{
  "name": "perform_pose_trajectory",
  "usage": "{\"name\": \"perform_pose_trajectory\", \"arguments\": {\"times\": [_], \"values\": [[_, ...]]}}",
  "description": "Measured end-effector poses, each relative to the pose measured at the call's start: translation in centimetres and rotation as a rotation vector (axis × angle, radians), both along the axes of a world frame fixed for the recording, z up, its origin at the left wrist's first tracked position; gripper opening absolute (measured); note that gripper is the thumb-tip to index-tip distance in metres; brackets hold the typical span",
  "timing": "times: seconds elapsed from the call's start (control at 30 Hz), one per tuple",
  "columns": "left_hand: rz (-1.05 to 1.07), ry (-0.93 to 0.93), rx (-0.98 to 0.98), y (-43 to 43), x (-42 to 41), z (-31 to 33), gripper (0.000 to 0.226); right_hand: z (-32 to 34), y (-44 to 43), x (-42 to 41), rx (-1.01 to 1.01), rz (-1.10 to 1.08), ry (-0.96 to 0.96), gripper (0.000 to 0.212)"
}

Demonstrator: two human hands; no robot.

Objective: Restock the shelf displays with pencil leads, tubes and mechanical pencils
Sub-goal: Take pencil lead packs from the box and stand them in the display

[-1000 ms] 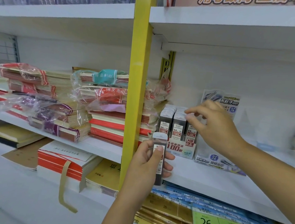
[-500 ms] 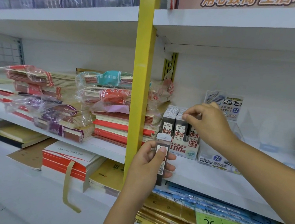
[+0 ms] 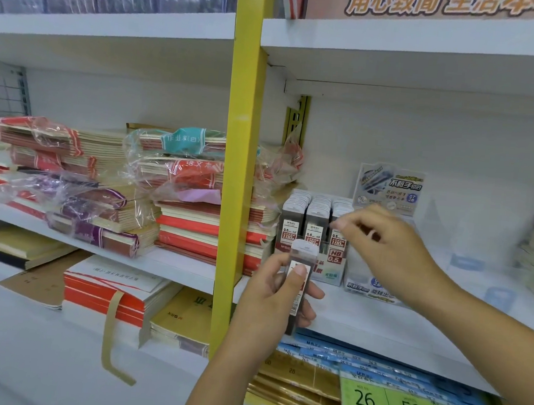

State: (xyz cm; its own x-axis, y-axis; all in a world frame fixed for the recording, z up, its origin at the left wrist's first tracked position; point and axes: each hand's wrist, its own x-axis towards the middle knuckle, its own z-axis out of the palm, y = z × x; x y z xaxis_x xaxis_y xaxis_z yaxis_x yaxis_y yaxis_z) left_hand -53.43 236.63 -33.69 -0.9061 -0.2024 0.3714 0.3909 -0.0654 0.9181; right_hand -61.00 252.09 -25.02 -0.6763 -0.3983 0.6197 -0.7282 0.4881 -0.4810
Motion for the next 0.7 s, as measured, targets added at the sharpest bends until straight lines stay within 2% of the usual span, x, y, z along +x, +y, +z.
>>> {"name": "perform_pose_trajectory", "arguments": {"times": [0.07,0.13,0.2,0.27,0.33,0.37,0.43,0.5,0.6,0.7], "values": [[-0.038,-0.008,-0.028,0.5,-0.3,0.0,0.016,-0.5,-0.5,1.6,0.038,0.118,-0.133,0.02],[-0.041,-0.02,-0.043,1.2,-0.5,0.0,0.018,-0.9,-0.7,2.1,0.067,0.159,-0.184,0.013],[0.015,0.007,-0.046,1.8,-0.8,-0.1,0.011,-0.4,-0.4,1.7,-0.066,0.144,-0.221,0.007],[0.178,0.074,-0.174,1.9,-1.3,-0.3,0.018,0.8,0.6,0.8,-0.308,0.076,-0.151,0.005],[0.363,0.143,-0.397,1.7,-1.5,-0.4,0.031,2.5,1.7,-0.3,-0.443,0.019,0.033,0.008],[0.419,0.169,-0.519,1.7,-1.6,-0.5,0.038,3.2,2.0,-0.7,-0.417,0.002,0.13,0.008],[0.456,0.185,-0.738,1.7,-2.1,-1.1,0.05,3.7,2.1,-1.6,-0.235,-0.026,0.263,0.008],[0.445,0.162,-0.881,1.6,-2.5,-1.8,0.056,3.4,1.6,-2.4,-0.022,-0.043,0.298,0.006],[0.444,0.138,-0.991,1.6,-3.2,-2.7,0.058,2.5,0.8,-3.8,0.149,-0.034,0.237,0.005],[0.457,0.136,-1.014,1.5,-3.5,-2.9,0.059,2.4,0.3,-4.9,0.108,-0.039,0.107,0.016]]}}
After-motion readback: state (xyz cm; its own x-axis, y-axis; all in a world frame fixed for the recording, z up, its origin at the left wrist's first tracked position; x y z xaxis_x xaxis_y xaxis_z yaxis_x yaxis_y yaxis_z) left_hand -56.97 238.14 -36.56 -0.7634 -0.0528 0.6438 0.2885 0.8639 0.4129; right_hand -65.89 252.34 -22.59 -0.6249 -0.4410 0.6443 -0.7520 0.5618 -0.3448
